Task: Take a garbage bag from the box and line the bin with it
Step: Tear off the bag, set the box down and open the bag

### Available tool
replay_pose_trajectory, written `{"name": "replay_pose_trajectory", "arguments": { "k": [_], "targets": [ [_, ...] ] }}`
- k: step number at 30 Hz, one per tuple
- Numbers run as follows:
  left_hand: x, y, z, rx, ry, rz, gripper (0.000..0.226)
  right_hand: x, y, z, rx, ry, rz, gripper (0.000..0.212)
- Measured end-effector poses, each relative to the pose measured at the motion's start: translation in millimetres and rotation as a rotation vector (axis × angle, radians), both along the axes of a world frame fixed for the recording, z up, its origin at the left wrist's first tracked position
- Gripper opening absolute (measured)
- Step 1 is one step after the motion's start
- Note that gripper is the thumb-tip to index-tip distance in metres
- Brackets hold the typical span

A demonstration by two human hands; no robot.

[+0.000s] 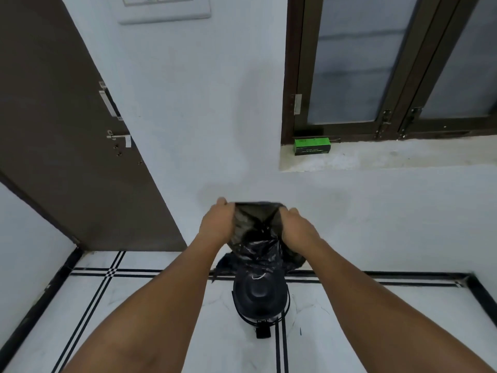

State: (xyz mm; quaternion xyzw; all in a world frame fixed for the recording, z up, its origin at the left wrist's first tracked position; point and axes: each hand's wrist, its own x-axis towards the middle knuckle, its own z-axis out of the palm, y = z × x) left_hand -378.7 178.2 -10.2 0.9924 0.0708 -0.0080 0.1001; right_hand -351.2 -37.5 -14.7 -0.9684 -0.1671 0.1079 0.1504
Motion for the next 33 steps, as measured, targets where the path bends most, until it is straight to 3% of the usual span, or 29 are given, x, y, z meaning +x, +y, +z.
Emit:
{"name": "replay_pose_trajectory", "arguments": {
  "k": [3, 5, 8, 12, 15, 17, 19, 22, 25, 30, 33],
  "targets": [
    [2.3, -4.6, 10.1, -0.070, -0.363, -0.003, 0.036, 0.0, 8.5, 11.8, 0.111, -0.324, -0.039, 0.056],
    [5.9, -6.1, 14.3, -0.018, -0.295, -0.041, 0.035, 3.9, 10.1, 14.6, 0.012, -0.244, 0.010, 0.050],
    [10.1, -4.2, 14.6, 0.129, -0.045, -0.055, 0.039, 5.0, 5.8, 13.4, -0.294, 0.189, 0.130, 0.033],
    [8.6, -1.3, 13.6, 0.117, -0.034, 0.061, 0.033, 5.2, 1.6, 8.8, -0.173, 0.122, 0.000, 0.028],
    [7.7, -0.7, 12.5, -0.168, -0.127, 0.244, 0.018, 10.1, 3.1, 9.9, 0.112, 0.112, -0.147, 0.021],
    [9.0, -3.9, 12.7, -0.390, -0.212, 0.341, 0.013, 10.3, 6.7, 12.6, 0.241, 0.083, -0.191, 0.029],
    [9.1, -12.0, 14.8, -0.549, -0.280, 0.412, 0.025, 8.3, 10.9, 14.9, 0.300, 0.047, -0.190, 0.038],
    [6.5, -23.8, 21.2, -0.647, -0.330, 0.468, 0.064, 4.4, 16.6, 17.3, 0.253, 0.035, -0.139, 0.059],
    [5.8, -24.9, 21.3, -0.515, -0.300, 0.413, 0.100, 2.5, 19.2, 18.2, 0.164, 0.035, -0.119, 0.066],
    [-1.7, -2.2, 26.9, 0.062, -0.136, 0.224, 0.107, 6.6, 8.4, 18.9, -0.059, -0.017, -0.189, 0.056],
    [-1.9, 15.3, 32.1, 0.254, -0.101, 0.178, 0.115, 10.5, -2.6, 19.6, -0.175, 0.002, -0.235, 0.050]
  ]
}}
